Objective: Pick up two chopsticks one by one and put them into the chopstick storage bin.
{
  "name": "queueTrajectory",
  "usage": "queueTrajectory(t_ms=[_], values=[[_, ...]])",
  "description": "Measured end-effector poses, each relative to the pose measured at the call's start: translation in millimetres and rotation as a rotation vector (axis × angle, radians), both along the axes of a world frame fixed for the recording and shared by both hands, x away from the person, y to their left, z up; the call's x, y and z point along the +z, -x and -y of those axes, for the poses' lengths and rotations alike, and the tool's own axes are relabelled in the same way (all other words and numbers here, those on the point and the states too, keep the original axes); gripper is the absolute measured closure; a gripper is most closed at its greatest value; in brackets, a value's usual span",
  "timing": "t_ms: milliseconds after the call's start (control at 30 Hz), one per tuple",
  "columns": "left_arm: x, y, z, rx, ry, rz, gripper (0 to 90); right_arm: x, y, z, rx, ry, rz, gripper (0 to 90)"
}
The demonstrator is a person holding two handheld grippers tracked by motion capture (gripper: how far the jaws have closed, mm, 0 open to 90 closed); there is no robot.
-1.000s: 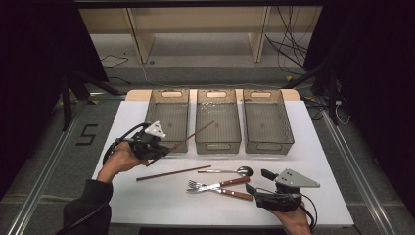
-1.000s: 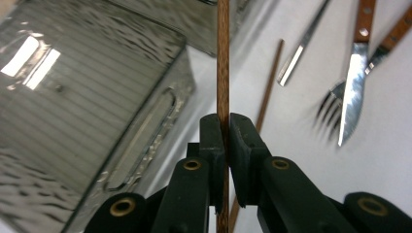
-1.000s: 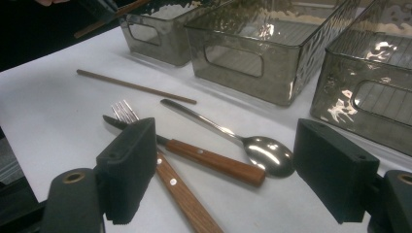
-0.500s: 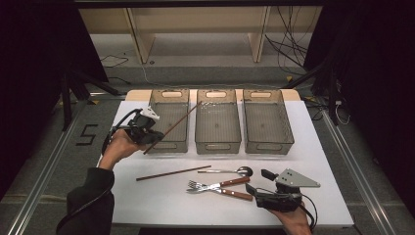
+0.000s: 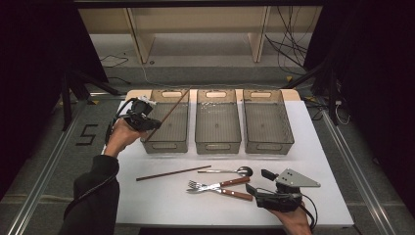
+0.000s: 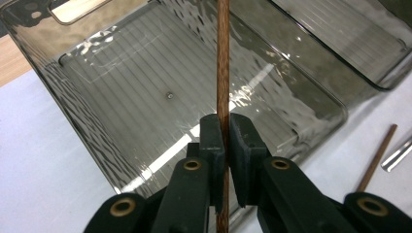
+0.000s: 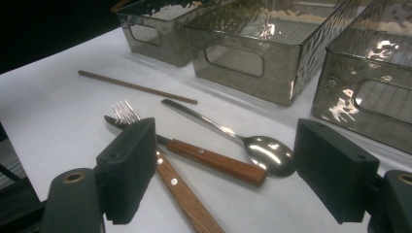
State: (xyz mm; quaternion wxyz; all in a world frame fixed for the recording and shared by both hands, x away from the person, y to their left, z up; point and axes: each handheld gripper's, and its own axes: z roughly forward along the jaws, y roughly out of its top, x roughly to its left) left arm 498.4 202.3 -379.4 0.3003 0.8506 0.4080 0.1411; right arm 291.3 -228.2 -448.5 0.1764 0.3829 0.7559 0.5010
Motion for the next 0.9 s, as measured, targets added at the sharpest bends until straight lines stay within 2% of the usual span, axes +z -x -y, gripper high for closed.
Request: queueTrajectory(t_ms=[333,567,900], values=[[-7.3,-14.2,-1.8,0.05,0.01,0.005,84.1,-0.1,0.1,0.6,0.0,-0.001,-0.001,25.0],[-13.5,-16.9,-4.7,0.068,0.008,0.005,84.1,-0.2,0.1,0.6,0.001,-0.001,-0.002,25.0],[-22.9,-20.5,-5.0,0.101,-0.006,-0.029,83.9,-0.4,0.1,0.3,0.002,0.0,-0.002,25.1]])
